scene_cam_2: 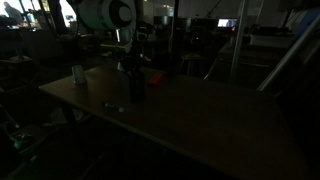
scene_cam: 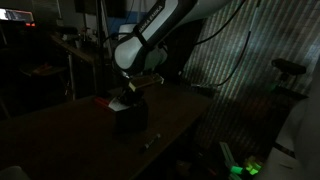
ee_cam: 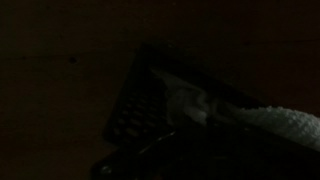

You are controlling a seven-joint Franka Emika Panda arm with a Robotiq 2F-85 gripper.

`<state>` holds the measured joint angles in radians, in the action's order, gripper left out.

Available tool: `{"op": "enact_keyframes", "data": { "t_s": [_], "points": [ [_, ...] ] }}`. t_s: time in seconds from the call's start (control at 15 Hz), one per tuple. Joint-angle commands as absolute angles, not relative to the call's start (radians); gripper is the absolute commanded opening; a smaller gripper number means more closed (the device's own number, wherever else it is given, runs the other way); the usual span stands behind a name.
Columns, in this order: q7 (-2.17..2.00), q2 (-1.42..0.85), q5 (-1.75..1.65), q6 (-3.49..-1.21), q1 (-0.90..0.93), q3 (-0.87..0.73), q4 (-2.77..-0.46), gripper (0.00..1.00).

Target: Pick up the towel from the table and put it in the black object.

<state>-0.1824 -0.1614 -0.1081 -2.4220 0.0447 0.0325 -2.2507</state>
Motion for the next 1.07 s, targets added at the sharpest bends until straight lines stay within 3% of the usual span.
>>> {"op": "enact_keyframes", "data": {
  "t_s": [0.0,0.93,1.0],
  "points": [
    [-0.147,-0.185,-0.073,-2.442,0.04,0.03,-2.251,0.01],
    [-0.088,-0.253,-0.109,-2.404,0.049,0.029,-2.243,0.02],
    [-0.085,-0.233,-0.122,-2.4,0.051,0.027,-2.248,0.29]
  ]
}}
